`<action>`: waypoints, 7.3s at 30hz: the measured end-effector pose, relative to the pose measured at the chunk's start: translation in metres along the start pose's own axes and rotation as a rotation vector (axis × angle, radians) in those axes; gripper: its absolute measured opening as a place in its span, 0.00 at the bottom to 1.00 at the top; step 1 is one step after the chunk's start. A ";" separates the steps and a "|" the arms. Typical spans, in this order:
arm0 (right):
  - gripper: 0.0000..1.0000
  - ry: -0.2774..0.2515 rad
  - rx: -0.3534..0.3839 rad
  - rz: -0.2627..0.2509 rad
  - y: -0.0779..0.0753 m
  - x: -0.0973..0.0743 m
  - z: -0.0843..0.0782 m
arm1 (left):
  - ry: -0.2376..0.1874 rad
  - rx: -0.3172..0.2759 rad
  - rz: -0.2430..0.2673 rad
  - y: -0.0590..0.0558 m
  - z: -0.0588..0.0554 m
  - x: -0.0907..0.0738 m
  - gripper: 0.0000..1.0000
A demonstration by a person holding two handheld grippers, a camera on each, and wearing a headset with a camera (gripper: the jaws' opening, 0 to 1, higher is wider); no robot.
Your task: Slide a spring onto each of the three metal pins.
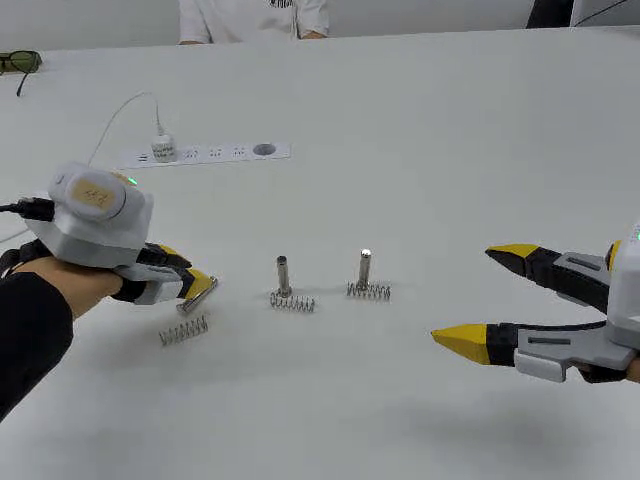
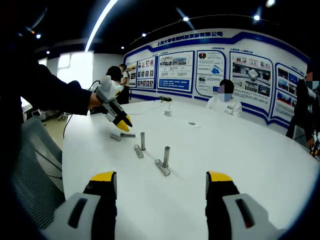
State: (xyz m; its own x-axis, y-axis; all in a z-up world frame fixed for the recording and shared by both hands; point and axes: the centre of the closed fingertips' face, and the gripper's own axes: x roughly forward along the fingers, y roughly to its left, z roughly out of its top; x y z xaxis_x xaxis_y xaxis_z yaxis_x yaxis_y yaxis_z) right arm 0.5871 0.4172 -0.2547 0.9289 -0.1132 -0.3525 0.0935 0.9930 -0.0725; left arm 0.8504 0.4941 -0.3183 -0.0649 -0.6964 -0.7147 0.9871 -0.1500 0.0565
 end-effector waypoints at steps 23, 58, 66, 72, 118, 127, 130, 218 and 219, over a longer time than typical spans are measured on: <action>0.74 0.004 0.002 -0.005 -0.001 0.000 -0.002 | 0.163 0.011 -0.008 -0.005 -0.008 0.023 0.13; 0.74 0.008 0.001 -0.012 -0.005 0.000 -0.005 | 0.310 -0.056 0.030 0.001 -0.014 0.029 0.08; 0.74 0.009 -0.002 -0.013 -0.004 0.000 -0.004 | 0.277 -0.079 0.031 0.002 -0.005 0.022 0.08; 0.74 0.009 -0.005 -0.012 -0.004 0.000 -0.004 | 0.250 -0.088 0.041 0.004 0.000 0.014 0.08; 0.74 0.029 -0.024 0.018 0.005 0.004 -0.005 | 0.099 -0.145 0.069 -0.004 -0.004 -0.029 0.08; 0.73 0.030 -0.026 0.019 0.005 0.004 -0.005 | 0.089 -0.101 0.064 -0.006 -0.003 -0.027 0.08; 0.73 0.031 -0.026 0.019 0.006 0.004 -0.005 | 0.088 -0.097 0.064 -0.006 -0.003 -0.027 0.08; 0.74 0.045 -0.014 0.026 0.007 0.005 -0.009 | 0.183 0.082 -0.083 -0.032 -0.070 -0.034 0.11; 0.74 0.045 -0.014 0.026 0.007 0.005 -0.009 | 0.183 0.083 -0.082 -0.032 -0.070 -0.034 0.11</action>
State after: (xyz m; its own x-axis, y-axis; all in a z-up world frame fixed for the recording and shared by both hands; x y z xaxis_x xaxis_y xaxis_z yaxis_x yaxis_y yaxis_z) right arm 0.5892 0.4236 -0.2652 0.9139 -0.0895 -0.3959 0.0644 0.9950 -0.0763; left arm 0.8317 0.5713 -0.3443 -0.1093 -0.5419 -0.8333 0.9637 -0.2632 0.0448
